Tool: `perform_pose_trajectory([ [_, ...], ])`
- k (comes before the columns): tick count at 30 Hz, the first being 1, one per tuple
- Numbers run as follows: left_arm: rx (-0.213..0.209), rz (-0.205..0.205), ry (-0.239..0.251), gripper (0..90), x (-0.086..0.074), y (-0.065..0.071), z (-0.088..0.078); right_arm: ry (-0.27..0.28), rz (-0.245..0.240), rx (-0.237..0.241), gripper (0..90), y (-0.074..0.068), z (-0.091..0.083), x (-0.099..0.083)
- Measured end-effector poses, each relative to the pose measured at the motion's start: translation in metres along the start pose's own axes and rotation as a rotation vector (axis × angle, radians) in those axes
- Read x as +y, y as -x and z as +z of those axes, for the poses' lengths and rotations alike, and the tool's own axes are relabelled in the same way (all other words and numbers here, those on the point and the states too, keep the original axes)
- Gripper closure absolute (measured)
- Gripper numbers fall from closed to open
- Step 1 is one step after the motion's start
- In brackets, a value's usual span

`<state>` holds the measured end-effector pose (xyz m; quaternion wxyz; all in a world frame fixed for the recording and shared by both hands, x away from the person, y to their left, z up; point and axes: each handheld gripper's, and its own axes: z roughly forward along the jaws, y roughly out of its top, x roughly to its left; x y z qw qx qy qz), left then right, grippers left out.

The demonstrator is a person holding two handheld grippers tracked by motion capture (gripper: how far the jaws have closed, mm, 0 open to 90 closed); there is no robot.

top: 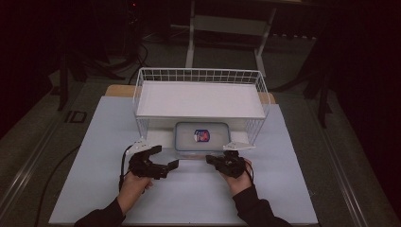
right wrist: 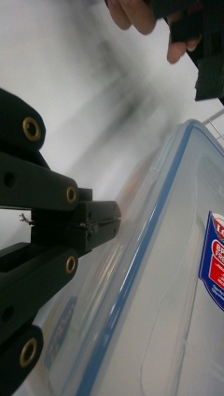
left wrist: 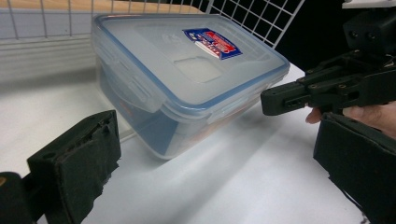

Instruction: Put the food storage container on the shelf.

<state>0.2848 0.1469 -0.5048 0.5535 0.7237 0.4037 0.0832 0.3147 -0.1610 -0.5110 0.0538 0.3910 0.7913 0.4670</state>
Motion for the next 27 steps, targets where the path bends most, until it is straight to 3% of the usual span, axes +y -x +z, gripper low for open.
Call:
perform_pose_trajectory([
  [13, 0.024, 0.017, 0.007, 0.6, -0.002, -0.004, -0.001, 0.010, 0.003, -0.015, 90.0, 0.006, 0.022, 0.014],
  [27, 0.036, 0.022, 0.016, 0.6, -0.002, -0.007, -0.003, 0.039, 0.013, -0.082, 89.8, 0.020, 0.041, 0.031],
])
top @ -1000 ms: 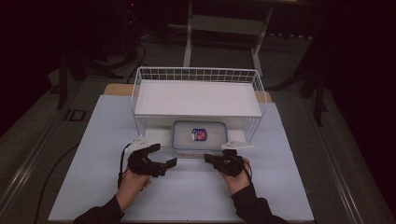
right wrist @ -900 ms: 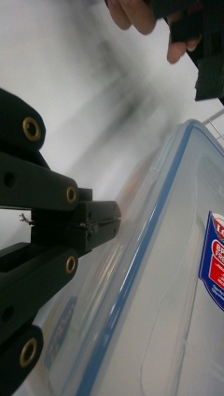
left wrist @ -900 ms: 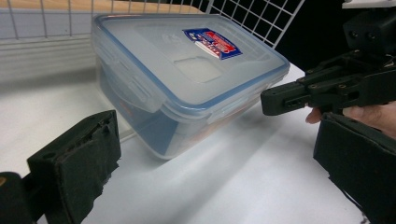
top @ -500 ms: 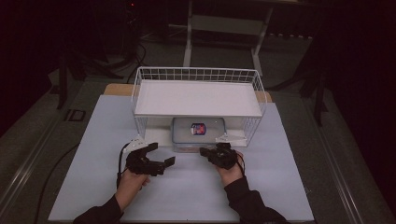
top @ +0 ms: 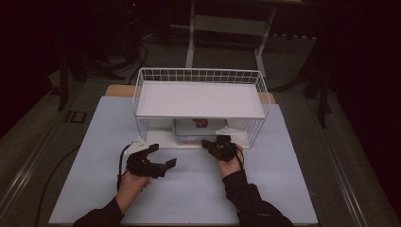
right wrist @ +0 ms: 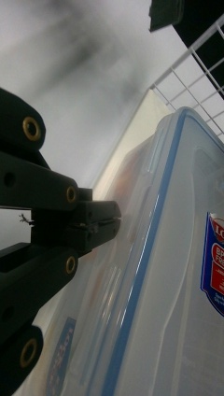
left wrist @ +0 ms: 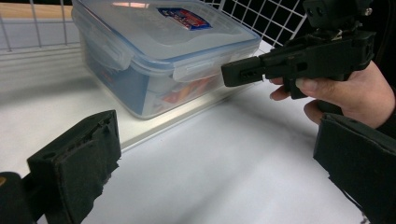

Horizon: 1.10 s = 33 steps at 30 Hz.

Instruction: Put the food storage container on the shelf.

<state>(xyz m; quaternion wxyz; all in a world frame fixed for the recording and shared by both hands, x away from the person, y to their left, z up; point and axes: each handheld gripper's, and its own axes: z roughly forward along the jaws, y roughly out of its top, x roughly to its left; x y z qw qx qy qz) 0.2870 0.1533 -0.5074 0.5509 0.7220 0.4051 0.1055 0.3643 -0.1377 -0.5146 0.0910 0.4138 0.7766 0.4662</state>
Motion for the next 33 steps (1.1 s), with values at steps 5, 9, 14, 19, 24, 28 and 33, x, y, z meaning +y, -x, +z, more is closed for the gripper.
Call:
perform_pose_trajectory([
  [5, 0.002, -0.001, -0.001, 0.6, 0.000, -0.001, 0.000, 0.004, -0.004, -0.009, 89.8, 0.002, 0.006, 0.005],
  [9, 0.002, -0.003, 0.000, 0.6, -0.001, -0.001, 0.000, 0.004, -0.007, -0.013, 89.8, 0.002, 0.011, 0.009],
  [14, 0.002, -0.003, 0.003, 0.6, 0.000, -0.002, -0.001, 0.009, -0.002, -0.013, 89.9, 0.004, 0.015, 0.012],
  [19, 0.004, 0.000, 0.003, 0.6, -0.001, -0.002, -0.001, 0.006, -0.003, -0.013, 89.6, 0.004, 0.017, 0.012],
  [24, 0.000, 0.017, 0.006, 0.6, 0.001, 0.001, -0.002, 0.017, -0.019, 0.001, 83.8, -0.003, 0.012, 0.010],
  [28, -0.008, 0.022, 0.008, 0.6, 0.002, 0.004, -0.002, 0.028, -0.063, -0.007, 71.6, -0.012, 0.005, 0.006],
  [33, -0.008, 0.017, 0.005, 0.6, 0.001, 0.004, -0.001, 0.048, -0.100, -0.012, 46.8, -0.022, -0.004, -0.001],
])
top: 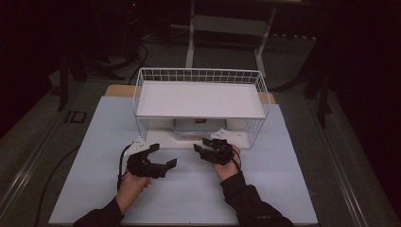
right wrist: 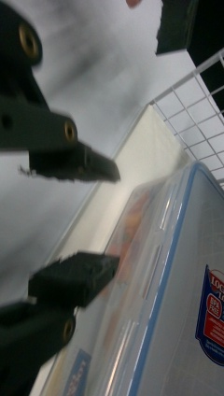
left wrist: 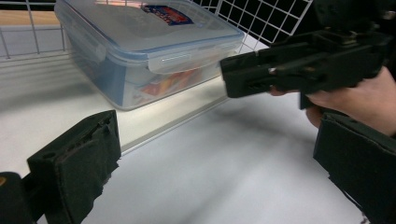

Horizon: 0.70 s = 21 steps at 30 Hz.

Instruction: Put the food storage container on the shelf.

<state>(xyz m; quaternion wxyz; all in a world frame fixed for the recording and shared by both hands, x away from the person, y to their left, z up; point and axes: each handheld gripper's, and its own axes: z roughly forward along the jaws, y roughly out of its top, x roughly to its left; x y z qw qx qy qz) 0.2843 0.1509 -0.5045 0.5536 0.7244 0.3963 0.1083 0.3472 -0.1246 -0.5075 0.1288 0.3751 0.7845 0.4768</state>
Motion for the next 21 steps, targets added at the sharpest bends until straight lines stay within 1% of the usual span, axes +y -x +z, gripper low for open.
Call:
perform_pose_trajectory([
  [1, 0.000, -0.001, 0.003, 0.6, 0.000, 0.001, 0.000, 0.003, -0.003, 0.000, 42.9, -0.001, -0.002, -0.001],
  [2, 0.000, -0.001, 0.003, 0.6, 0.000, 0.001, 0.000, 0.003, -0.003, 0.000, 42.9, -0.001, -0.002, -0.001],
  [3, -0.004, 0.008, 0.004, 0.6, 0.001, 0.002, -0.002, 0.005, -0.003, 0.005, 39.9, -0.002, -0.004, -0.002],
  [4, -0.006, 0.011, 0.004, 0.6, 0.001, 0.002, -0.002, 0.020, 0.003, 0.016, 33.8, -0.002, -0.010, -0.004],
  [5, -0.009, 0.014, 0.006, 0.6, 0.001, 0.004, -0.003, 0.021, 0.007, 0.021, 31.8, -0.002, -0.011, -0.005],
  [6, -0.010, 0.019, 0.004, 0.6, 0.002, 0.005, -0.004, 0.024, 0.008, 0.033, 26.8, -0.001, -0.015, -0.006],
  [7, -0.013, 0.030, 0.008, 0.6, 0.002, 0.007, -0.006, 0.027, 0.011, 0.033, 24.3, -0.001, -0.017, -0.007],
  [8, -0.014, 0.033, 0.009, 0.6, 0.003, 0.008, -0.006, 0.030, 0.018, 0.053, 19.2, 0.000, -0.021, -0.008],
  [9, -0.017, 0.039, 0.007, 0.6, 0.003, 0.009, -0.008, 0.028, 0.024, 0.068, 16.9, 0.001, -0.023, -0.008],
  [10, -0.020, 0.044, 0.008, 0.6, 0.004, 0.010, -0.008, 0.033, 0.034, 0.076, 16.6, 0.002, -0.027, -0.009],
  [11, -0.023, 0.044, 0.013, 0.6, 0.004, 0.011, -0.009, 0.036, 0.036, 0.075, 16.1, 0.002, -0.029, -0.010],
  [12, -0.024, 0.043, 0.014, 0.6, 0.005, 0.011, -0.010, 0.036, 0.035, 0.068, 13.6, 0.003, -0.032, -0.011],
  [15, -0.032, 0.048, 0.013, 0.6, 0.006, 0.013, -0.012, 0.047, 0.034, 0.076, 14.0, 0.005, -0.040, -0.012],
  [16, -0.033, 0.049, 0.012, 0.6, 0.006, 0.013, -0.013, 0.058, 0.026, 0.069, 14.0, 0.005, -0.044, -0.013],
  [18, -0.039, 0.050, 0.013, 0.6, 0.006, 0.013, -0.014, 0.056, 0.008, 0.064, 14.1, 0.006, -0.051, -0.014],
  [21, -0.041, 0.051, 0.007, 0.6, 0.005, 0.014, -0.017, 0.059, 0.004, 0.059, 14.2, 0.007, -0.060, -0.016],
])
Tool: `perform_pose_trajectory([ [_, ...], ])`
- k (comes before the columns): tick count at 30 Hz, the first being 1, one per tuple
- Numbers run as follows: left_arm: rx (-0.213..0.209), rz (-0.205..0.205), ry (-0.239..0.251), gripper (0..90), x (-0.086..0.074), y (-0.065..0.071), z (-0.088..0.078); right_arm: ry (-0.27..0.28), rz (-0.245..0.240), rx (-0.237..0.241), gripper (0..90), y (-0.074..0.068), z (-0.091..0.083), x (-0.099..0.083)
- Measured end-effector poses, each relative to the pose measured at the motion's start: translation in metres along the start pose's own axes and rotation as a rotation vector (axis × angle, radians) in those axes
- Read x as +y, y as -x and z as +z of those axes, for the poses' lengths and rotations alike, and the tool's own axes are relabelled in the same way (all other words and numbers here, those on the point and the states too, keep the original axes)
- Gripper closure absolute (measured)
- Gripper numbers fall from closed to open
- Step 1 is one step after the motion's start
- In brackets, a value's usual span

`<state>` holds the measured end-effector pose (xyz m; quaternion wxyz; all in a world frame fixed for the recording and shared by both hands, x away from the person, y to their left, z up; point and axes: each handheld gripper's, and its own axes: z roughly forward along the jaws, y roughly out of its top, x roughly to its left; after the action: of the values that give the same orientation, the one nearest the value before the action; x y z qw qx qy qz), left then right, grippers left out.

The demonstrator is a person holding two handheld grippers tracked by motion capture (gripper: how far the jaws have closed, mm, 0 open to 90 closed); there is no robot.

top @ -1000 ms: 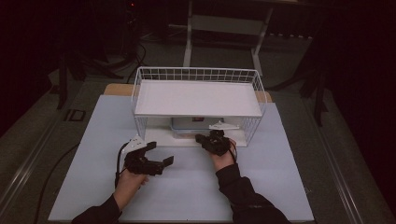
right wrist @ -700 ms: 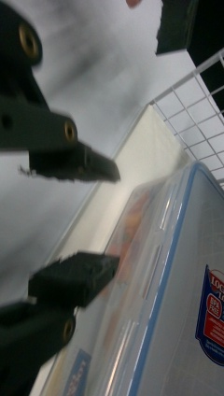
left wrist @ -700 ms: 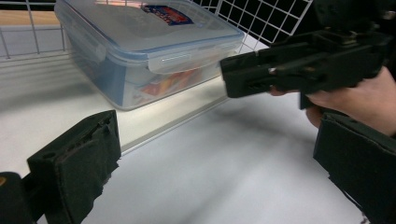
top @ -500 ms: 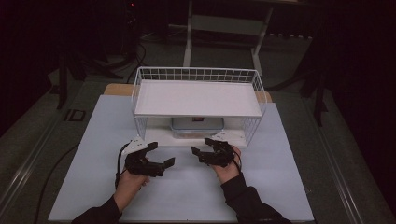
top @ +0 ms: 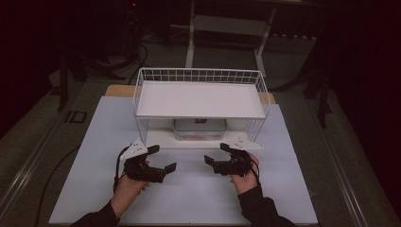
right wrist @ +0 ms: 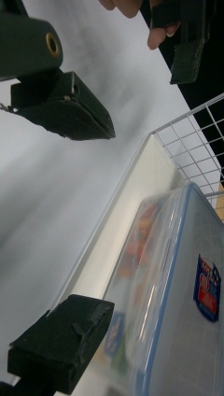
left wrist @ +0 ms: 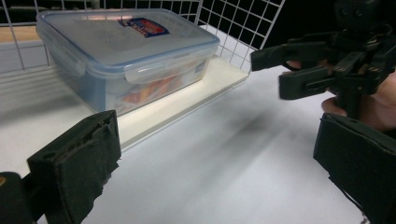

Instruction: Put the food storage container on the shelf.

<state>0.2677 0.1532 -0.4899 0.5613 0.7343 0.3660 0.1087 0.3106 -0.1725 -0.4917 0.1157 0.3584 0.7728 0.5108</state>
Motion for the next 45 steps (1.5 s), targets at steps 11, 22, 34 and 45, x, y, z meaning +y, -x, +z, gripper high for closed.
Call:
perform_pose_trajectory([
  [11, -0.004, 0.015, -0.018, 0.6, -0.001, 0.000, -0.014, 0.019, -0.003, -0.019, 14.2, 0.005, -0.031, -0.012],
  [22, 0.024, 0.043, -0.047, 0.6, -0.010, 0.004, -0.044, 0.033, 0.020, -0.052, 14.2, 0.008, -0.068, -0.030],
  [34, 0.045, 0.011, -0.063, 0.6, -0.028, 0.003, -0.060, 0.013, 0.032, -0.058, 14.3, 0.010, -0.096, -0.055],
  [45, 0.086, 0.054, -0.058, 0.6, -0.040, -0.001, -0.057, 0.012, -0.037, -0.060, 14.7, 0.012, -0.097, -0.064],
])
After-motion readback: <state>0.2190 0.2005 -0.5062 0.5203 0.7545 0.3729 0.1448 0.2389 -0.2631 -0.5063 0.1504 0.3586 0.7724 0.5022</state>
